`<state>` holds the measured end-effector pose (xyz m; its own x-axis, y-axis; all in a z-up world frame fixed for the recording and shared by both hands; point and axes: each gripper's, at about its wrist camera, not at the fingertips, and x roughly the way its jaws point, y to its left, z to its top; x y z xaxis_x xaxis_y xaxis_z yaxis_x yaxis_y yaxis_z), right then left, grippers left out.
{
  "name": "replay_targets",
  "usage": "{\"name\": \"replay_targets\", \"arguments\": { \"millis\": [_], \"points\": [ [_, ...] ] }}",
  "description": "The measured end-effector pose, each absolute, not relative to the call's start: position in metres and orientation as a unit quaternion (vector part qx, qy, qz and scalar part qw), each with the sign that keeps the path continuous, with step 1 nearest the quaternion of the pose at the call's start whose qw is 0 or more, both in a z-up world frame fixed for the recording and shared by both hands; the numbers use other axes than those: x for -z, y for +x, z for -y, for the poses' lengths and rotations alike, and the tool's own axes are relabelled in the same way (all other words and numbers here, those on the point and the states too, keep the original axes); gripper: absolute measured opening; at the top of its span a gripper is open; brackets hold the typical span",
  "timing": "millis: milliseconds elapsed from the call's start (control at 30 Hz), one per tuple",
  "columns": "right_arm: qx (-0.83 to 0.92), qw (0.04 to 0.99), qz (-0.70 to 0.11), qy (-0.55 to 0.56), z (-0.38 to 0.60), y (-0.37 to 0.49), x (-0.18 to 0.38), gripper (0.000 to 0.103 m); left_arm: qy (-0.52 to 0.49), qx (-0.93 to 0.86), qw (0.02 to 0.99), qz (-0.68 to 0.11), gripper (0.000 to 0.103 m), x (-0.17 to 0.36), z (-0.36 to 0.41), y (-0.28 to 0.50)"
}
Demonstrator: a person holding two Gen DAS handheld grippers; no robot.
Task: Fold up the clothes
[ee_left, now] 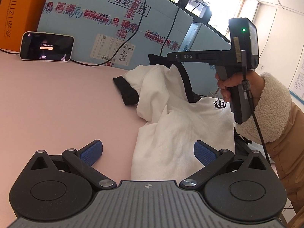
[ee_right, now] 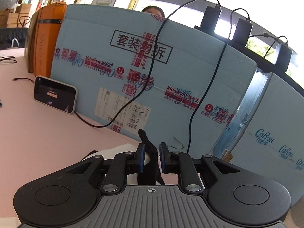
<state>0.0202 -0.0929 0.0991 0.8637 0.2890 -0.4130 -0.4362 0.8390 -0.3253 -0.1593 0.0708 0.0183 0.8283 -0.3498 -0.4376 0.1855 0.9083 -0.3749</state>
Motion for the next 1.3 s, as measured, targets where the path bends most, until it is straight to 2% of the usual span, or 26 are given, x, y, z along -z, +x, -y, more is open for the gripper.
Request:
{"name": "replay_targets", "arguments": {
  "millis": [100,333,400,567,1000,1300],
  "points": [
    [-0.198,0.945,-0.164,-0.202,0.102,0.005,-0.11,0.036,-0.158,0.14,0.943,-0.257,0.103,-0.019,-0.07,-0.159],
    [-0.227,0.943,-0.145,-0.193,0.127,-0.043,-0.121,0.049,-0.152,0.135,0.945,-0.258,0.103,-0.018,-0.068,-0.16],
    [-0.239,0.943,-0.144,-0.18,0.137,-0.063,-0.122,0.062,-0.149,0.132,0.945,-0.258,0.103,-0.018,-0.067,-0.16],
    [-0.268,0.94,-0.146,-0.151,0.162,-0.113,-0.114,0.079,-0.141,0.122,0.948,-0.259,0.103,-0.018,-0.066,-0.161],
    [-0.25,0.933,-0.234,-0.113,0.207,-0.149,-0.059,0.084,-0.131,0.084,0.954,-0.257,0.103,-0.019,-0.063,-0.165],
    [-0.263,0.923,-0.258,-0.109,0.208,-0.151,-0.037,0.086,-0.123,0.072,0.955,-0.259,0.103,-0.02,-0.061,-0.164]
  ]
}}
